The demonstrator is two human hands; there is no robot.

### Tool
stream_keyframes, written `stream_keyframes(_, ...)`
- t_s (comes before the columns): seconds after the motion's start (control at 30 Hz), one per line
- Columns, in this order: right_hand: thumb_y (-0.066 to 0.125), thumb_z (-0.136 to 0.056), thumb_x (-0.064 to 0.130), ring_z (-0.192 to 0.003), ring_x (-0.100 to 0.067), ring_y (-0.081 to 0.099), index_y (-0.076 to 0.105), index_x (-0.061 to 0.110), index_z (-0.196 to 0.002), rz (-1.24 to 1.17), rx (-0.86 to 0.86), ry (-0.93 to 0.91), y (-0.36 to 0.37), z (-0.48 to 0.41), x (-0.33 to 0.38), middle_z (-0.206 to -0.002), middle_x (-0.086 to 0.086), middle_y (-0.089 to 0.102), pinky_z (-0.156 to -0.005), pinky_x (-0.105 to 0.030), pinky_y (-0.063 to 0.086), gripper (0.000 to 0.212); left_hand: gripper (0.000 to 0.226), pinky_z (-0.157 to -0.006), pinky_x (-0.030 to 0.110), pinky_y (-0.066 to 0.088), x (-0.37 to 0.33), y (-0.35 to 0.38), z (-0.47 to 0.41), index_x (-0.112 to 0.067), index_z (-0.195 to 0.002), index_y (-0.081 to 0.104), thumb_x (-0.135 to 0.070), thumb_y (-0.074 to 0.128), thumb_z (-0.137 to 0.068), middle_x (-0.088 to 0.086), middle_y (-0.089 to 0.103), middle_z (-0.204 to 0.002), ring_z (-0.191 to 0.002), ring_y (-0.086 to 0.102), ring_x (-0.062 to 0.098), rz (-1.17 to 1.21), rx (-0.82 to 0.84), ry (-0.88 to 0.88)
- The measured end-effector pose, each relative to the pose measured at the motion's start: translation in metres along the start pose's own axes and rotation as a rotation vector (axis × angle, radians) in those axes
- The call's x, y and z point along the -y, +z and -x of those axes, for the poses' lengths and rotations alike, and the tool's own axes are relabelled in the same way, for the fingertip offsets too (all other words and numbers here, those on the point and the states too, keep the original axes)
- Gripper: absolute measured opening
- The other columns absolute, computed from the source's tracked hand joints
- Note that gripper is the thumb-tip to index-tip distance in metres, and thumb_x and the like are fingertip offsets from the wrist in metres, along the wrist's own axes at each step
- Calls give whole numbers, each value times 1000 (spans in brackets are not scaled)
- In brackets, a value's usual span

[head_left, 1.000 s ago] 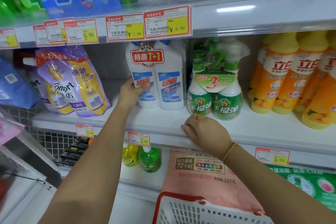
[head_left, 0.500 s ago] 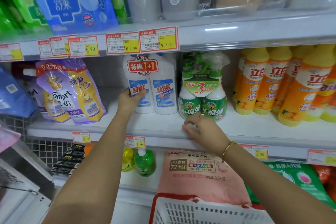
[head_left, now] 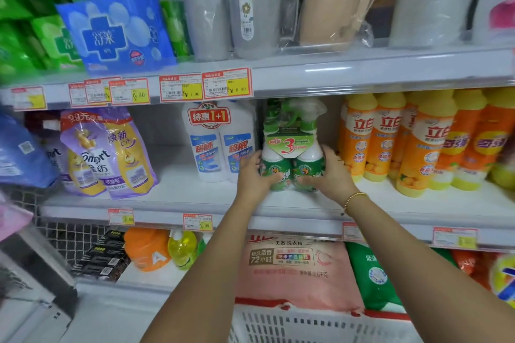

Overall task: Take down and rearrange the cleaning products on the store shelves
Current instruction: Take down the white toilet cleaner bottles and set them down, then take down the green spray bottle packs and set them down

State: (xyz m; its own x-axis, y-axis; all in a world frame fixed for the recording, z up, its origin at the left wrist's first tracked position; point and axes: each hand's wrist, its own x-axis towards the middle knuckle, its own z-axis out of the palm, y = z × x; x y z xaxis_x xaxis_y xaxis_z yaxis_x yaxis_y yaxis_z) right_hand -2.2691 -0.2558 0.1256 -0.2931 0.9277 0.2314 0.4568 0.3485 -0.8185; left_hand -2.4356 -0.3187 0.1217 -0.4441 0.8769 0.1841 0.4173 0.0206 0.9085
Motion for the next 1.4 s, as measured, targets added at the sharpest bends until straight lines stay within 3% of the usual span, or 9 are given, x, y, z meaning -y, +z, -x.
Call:
stream_keyframes(0.13,88,-59,21,-113,-31,49,43,13,-130,103,-17,54,-5,6,2,-119,-12,54,-87,-36,45,85,72,-65,2,44,-6,-2,16,-6,-132,41,7,78,-70,7,53,-116,-89,53,5,99,51,-19)
stream_keyframes(0.3,91,-50,12,-98,-21,52,44,16,-125,3,-37,-87,-13,34,-4,-110,-4,55,-77,-24,40,89,78,-94,32,51,2,-1,44,-24,-116,42,10,83,-60,-2,56,-110,-106,60,24,216,10,-1)
stream_keyframes(0.4,90,-48,7,-96,-14,49,48,19,-114,-32,-110,-199,-19,56,-5,-110,0,53,-73,-5,35,79,81,-87,16,51,2,1,69,-19,-127,49,7,85,-60,4,54,-118,-104,61,14,218,-32,74)
stream_keyframes(0.5,87,-52,3,-101,-5,47,49,24,-112,-70,-157,-351,-30,75,5,-113,3,51,-80,1,32,74,81,-92,13,48,-6,-6,92,-40,-118,50,7,84,-61,0,47,-118,-103,56,-7,182,-107,234)
stream_keyframes(0.77,92,-51,18,-109,-10,57,55,23,-119,-169,-47,-476,-62,94,43,-118,-1,58,-89,-31,50,77,88,-105,7,28,-56,-67,132,-51,-131,43,-20,89,-62,-19,46,-134,-126,39,-11,-190,-18,555)
stream_keyframes(0.9,90,-52,15,-104,11,54,52,31,-120,-185,59,-513,-73,114,70,-117,16,59,-86,-6,42,80,72,-84,7,44,-72,-91,161,-44,-115,55,-20,92,-58,-27,65,-113,-107,59,-6,-68,-15,410)
stream_keyframes(1.07,82,-59,38,-118,1,53,55,34,-129,-292,103,-446,-62,127,92,-128,13,59,-103,-30,45,76,66,-69,20,54,-70,-103,184,-20,-109,62,-17,91,-50,-7,74,-98,-90,69,5,280,-50,163)
stream_keyframes(1.23,68,-78,48,-135,-8,37,51,25,-134,-45,-159,-601,-23,164,87,-144,7,44,-111,-27,31,63,43,-56,28,54,-67,-100,191,-18,-105,66,-27,79,-65,0,76,-93,-81,73,20,440,-87,-24)
stream_keyframes(1.4,62,-75,54,-146,-20,6,23,23,-147,57,-128,-728,44,192,68,-158,4,14,-118,-26,8,88,57,-59,36,58,-58,-96,197,-16,-108,67,-39,76,-57,5,76,-94,-82,73,24,606,-127,-109)
